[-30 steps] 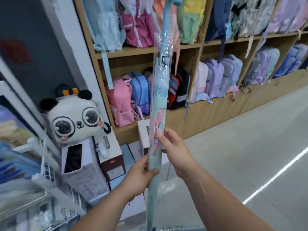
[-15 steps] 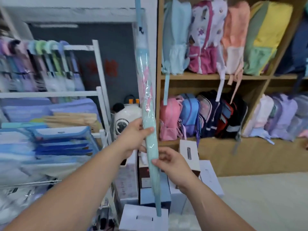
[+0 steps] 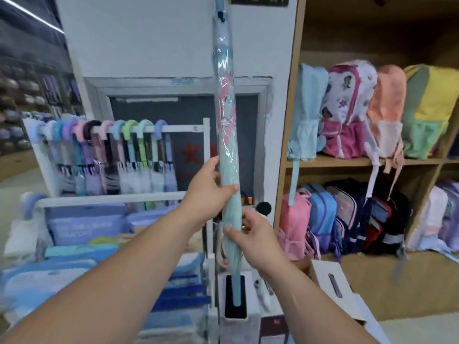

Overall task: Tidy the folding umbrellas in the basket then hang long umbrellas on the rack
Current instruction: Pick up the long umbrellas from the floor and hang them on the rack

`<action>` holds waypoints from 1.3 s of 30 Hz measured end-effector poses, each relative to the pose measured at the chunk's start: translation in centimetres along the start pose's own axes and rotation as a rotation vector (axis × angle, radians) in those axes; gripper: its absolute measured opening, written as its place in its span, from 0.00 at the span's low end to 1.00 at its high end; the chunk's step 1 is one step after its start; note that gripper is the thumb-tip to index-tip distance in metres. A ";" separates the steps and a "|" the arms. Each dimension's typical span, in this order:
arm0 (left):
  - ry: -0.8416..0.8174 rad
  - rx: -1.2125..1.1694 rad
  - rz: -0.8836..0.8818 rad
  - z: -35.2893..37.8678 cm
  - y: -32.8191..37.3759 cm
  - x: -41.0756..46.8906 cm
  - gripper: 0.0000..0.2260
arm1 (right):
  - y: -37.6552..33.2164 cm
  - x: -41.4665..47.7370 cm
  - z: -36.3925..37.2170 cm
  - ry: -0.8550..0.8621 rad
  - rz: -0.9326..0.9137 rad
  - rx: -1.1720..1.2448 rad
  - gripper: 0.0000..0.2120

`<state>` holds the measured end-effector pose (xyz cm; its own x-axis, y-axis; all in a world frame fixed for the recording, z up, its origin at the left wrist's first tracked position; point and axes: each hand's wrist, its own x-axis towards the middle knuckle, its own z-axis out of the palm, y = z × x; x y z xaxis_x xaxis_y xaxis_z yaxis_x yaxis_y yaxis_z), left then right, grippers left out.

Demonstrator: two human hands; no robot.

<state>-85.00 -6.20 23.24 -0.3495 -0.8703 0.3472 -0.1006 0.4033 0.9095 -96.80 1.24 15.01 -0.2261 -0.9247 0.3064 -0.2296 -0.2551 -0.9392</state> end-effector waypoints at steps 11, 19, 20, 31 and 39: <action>-0.007 -0.001 0.004 -13.8 0.8 7.7 0.23 | -6.4 9.5 8.7 -0.158 -0.033 -0.176 0.14; 0.129 -0.006 0.113 -15.5 3.8 14.9 0.26 | -7.9 19.0 9.8 -0.075 -0.190 -0.300 0.16; 0.142 -0.015 0.125 -15.5 4.4 16.0 0.26 | -7.8 20.3 9.9 -0.060 -0.205 -0.297 0.16; 0.129 -0.003 0.152 -16.9 8.0 22.6 0.29 | -11.0 30.8 9.5 -0.018 -0.383 -0.270 0.12; 0.001 0.146 0.200 -18.3 7.7 24.6 0.36 | -13.7 33.1 9.4 -0.033 -0.386 -0.190 0.15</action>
<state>-77.32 -29.67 43.02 -0.3753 -0.7693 0.5171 -0.1630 0.6039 0.7802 -92.24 -28.49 36.58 -0.0601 -0.7811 0.6215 -0.4625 -0.5299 -0.7108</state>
